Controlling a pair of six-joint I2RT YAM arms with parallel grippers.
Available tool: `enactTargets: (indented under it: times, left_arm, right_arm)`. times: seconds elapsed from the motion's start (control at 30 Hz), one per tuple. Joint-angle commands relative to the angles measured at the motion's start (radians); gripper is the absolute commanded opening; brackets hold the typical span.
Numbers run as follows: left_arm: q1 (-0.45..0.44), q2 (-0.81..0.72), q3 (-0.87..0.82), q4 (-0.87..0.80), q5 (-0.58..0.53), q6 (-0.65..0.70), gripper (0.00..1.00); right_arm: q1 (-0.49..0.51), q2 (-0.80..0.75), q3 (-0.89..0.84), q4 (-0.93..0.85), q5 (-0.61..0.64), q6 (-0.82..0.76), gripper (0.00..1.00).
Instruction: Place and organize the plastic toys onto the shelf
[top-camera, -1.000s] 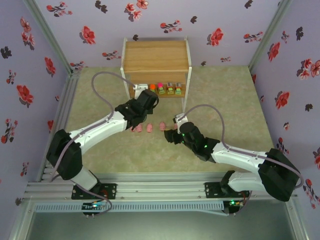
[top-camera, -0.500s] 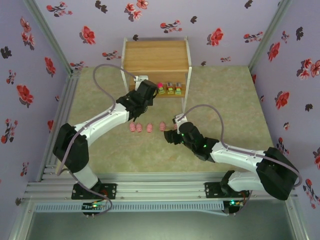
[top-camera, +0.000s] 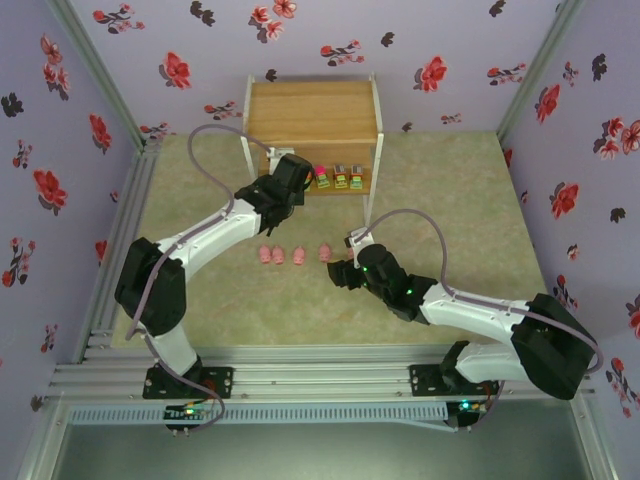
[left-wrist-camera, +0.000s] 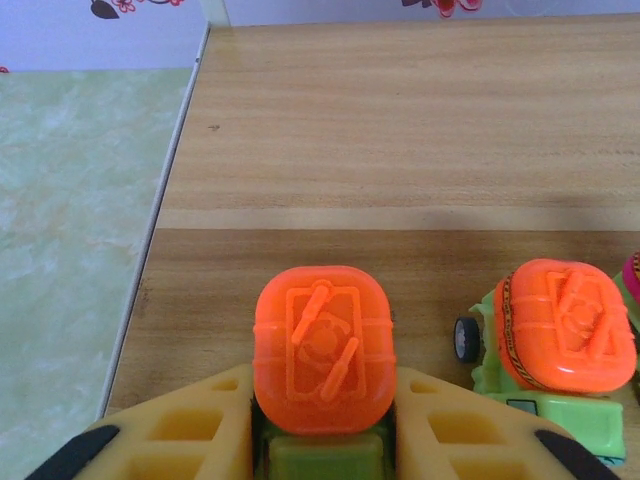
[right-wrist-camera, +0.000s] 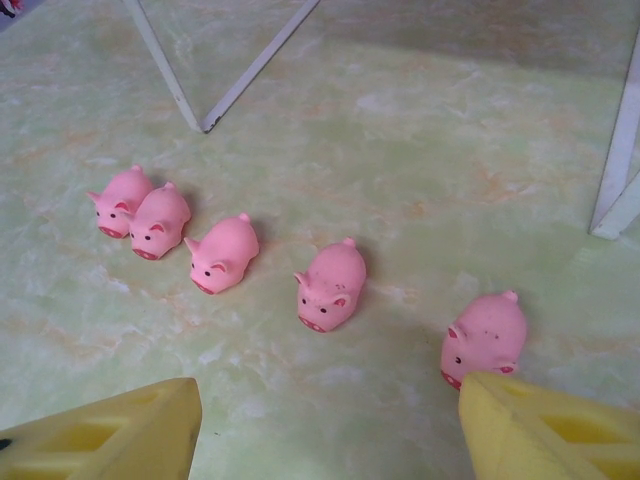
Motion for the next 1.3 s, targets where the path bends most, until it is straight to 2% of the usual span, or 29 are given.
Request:
enactTargets:
  times: [0.0,0.7,1.03,1.27]
  left_arm:
    - [0.013,0.015,0.013,0.049,0.004,0.027,0.29]
    - [0.011,-0.007,-0.138,0.212,-0.015,0.014,0.3]
    - [0.01,-0.001,-0.125,0.209,-0.028,0.031,0.35]
    - [0.006,-0.022,-0.144,0.211,-0.035,0.023,0.44]
  right_arm:
    - [-0.007,0.005,0.024,0.013,-0.011,0.009,0.58]
    - [-0.007,0.038,0.042,0.004,-0.033,0.006,0.58]
    - [-0.006,0.042,0.045,0.003,-0.036,0.006,0.58]
    - [-0.007,0.044,0.047,0.004,-0.038,0.006,0.58]
